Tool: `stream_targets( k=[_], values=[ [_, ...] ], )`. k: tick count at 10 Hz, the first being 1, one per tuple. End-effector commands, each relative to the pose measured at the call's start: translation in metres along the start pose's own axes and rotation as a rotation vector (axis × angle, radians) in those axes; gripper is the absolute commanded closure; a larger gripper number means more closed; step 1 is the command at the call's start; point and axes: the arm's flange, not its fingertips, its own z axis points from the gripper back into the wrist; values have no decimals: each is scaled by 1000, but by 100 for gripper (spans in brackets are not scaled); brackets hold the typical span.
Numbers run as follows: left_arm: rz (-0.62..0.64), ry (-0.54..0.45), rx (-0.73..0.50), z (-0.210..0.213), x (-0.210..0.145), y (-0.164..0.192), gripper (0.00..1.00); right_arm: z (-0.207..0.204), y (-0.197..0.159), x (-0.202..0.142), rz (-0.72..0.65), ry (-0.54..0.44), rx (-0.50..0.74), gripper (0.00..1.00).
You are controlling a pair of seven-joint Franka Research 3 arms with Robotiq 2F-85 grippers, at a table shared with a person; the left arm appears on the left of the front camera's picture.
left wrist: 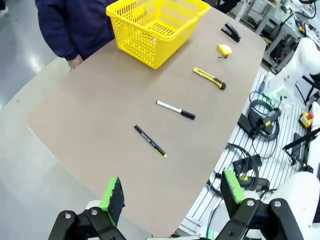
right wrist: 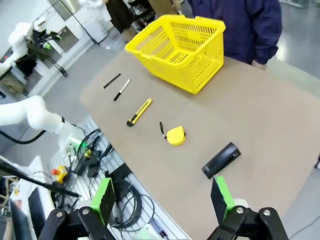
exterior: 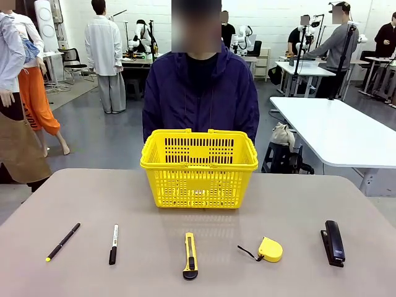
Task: Place the items the person wants into the basket.
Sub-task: Pick up the item the person points to and place it in the Market Basket.
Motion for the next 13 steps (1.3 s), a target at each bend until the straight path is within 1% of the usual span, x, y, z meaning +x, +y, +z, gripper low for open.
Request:
stream_targets(
  k=[1,2,3,13],
  values=[
    [-35,12,-2,9,-14,3,0,18,-4,-5,15,-10,-23,0],
    [-54,2,-12,10,-14,4,0,18,-2,-3,22,-37,-30,0],
    [-12,3,1,5,-9,0,0,10,-1,-5,-2,4,-8,0],
    [-12,3,1,5,-9,0,0,10,-1,-5,-2,4,-8,0]
  ],
)
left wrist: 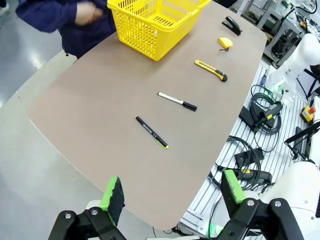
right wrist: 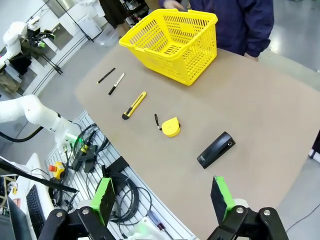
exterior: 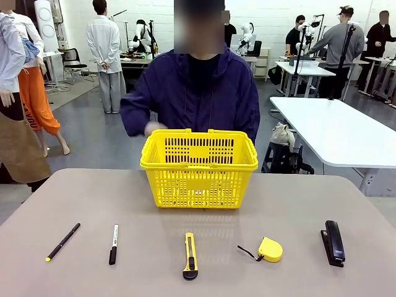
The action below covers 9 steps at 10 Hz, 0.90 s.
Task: Place the items the person wants into the basket.
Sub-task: Pick up the item the person points to and place it in the Market Basket.
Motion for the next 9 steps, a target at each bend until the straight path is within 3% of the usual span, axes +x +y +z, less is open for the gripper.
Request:
stream_targets(
  k=[1,9],
  values=[
    [-14,-15,-8,2,0,0,0,-1,0,1,14,-19,21,0],
    [-14,-15,-8,2,0,0,0,-1,0,1,14,-19,21,0]
  ],
)
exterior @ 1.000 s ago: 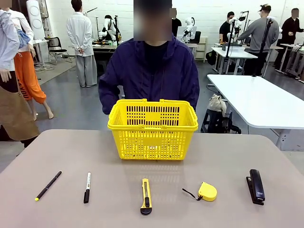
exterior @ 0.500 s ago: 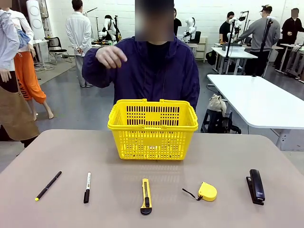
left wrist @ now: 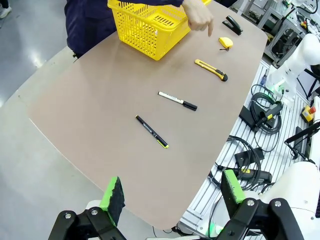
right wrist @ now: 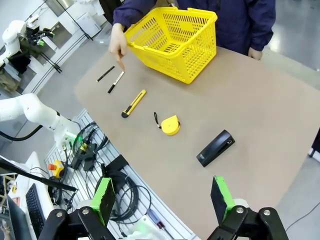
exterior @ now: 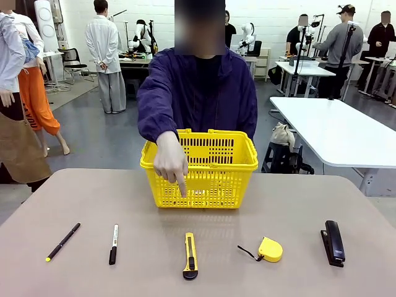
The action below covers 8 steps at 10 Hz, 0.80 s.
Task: Place the items the person wants into the basket.
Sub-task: Pick up the item the person points to and place it in the Market Basket.
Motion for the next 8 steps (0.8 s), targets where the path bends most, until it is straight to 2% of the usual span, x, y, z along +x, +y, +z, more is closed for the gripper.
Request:
stream_targets(
  k=[1,3,4,5,7,8],
  values=[
    [-16,-18,-10,2,0,0,0,-1,0,2,12,-28,24,0],
    [0,0,0,0,0,0,0,-1,0,2,12,-28,24,0],
    [-62,142,67,-4,29,-25,0,-1,0,2,12,-28,24,0],
    [-138,234,140,-9,67,-53,0,-1,0,2,12,-28,24,0],
    [-268,448,162,-44,155,-103,0,-1,0,2,12,-28,24,0],
    [-284,609,111,-84,196,-126,0,-1,0,2,12,-28,24,0]
  ],
)
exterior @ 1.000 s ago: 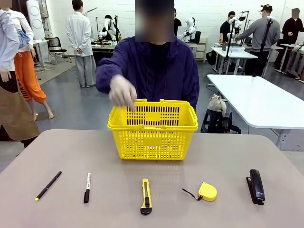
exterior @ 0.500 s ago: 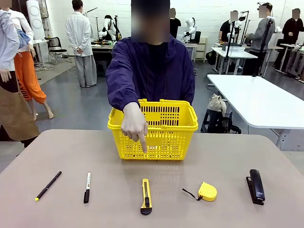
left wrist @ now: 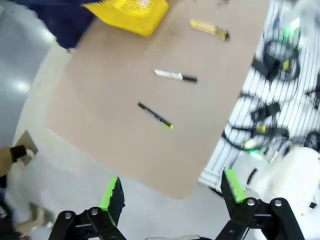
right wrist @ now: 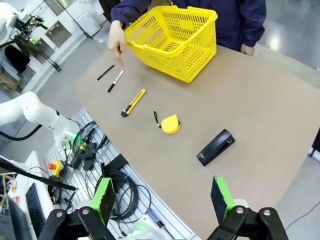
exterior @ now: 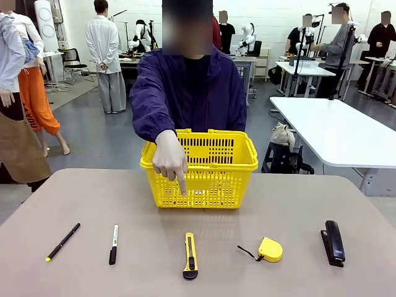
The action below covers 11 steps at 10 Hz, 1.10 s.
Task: Place the items the person wants into the basket.
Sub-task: Pick up the item the person points to and place it in the Market Basket.
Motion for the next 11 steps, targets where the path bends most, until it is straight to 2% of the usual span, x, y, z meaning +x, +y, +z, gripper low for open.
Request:
stream_targets(
  k=[1,2,3,5,7,8,9,11],
  values=[
    [-41,242,-115,-32,83,-2,0,0,-1,2,12,-33,26,0],
    [24,273,-151,-58,124,-18,0,0,-1,2,12,-33,26,0],
    [139,265,-139,-88,159,-37,0,0,-1,2,12,-33,26,0],
    [387,249,-83,-154,207,-65,0,0,-1,2,12,-33,26,0],
    [577,221,78,-209,230,-74,0,0,-1,2,12,-33,26,0],
    [628,222,110,-233,235,-77,0,0,-1,2,12,-33,26,0],
    [642,211,78,-248,239,-79,0,0,-1,2,12,-33,26,0],
    [615,171,25,-239,232,-75,0,0,-1,2,12,-33,26,0]
  ],
)
